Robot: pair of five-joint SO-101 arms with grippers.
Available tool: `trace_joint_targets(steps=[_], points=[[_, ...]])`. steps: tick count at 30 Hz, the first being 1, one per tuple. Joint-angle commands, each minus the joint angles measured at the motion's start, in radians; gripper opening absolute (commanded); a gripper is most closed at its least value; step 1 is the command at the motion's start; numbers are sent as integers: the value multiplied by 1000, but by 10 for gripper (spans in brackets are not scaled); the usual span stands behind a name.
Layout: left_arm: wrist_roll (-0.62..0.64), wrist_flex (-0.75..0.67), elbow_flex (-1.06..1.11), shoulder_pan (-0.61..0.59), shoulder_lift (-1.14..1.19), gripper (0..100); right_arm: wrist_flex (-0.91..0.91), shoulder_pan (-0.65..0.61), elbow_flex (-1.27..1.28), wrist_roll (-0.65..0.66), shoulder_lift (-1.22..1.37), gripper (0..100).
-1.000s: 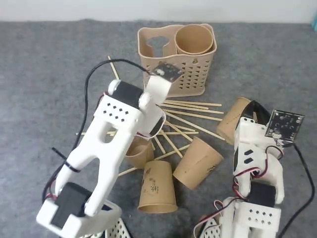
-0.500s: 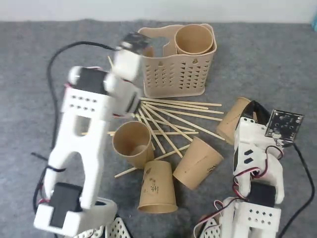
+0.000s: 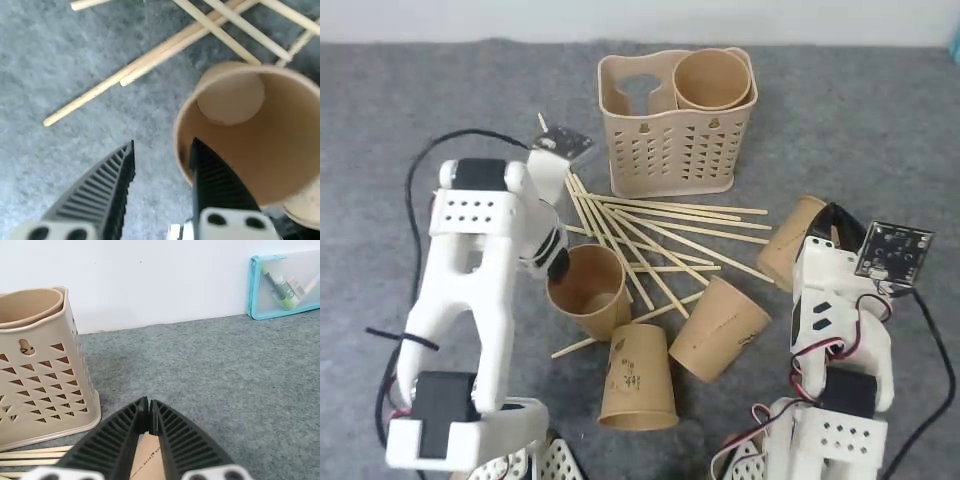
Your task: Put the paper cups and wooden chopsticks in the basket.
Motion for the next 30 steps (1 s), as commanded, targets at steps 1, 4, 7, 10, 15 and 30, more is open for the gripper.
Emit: trace_joint_targets(steps=[1, 4, 7, 10, 15, 30], points=[[-9, -115, 73, 21, -51, 165, -21, -5, -6, 11, -18, 8], [18, -132, 96, 68, -57, 110, -21, -5, -6, 11, -18, 8], [69, -146, 96, 115, -57, 4, -21, -5, -5, 11, -18, 8], [84, -146, 94, 164, -57, 12, -21, -4, -5, 11, -18, 8], [193, -109, -10, 210, -57, 12, -19, -4, -5, 11, -18, 8], [347, 71, -561, 236, -46, 12, -16, -4, -6, 11, -18, 8]])
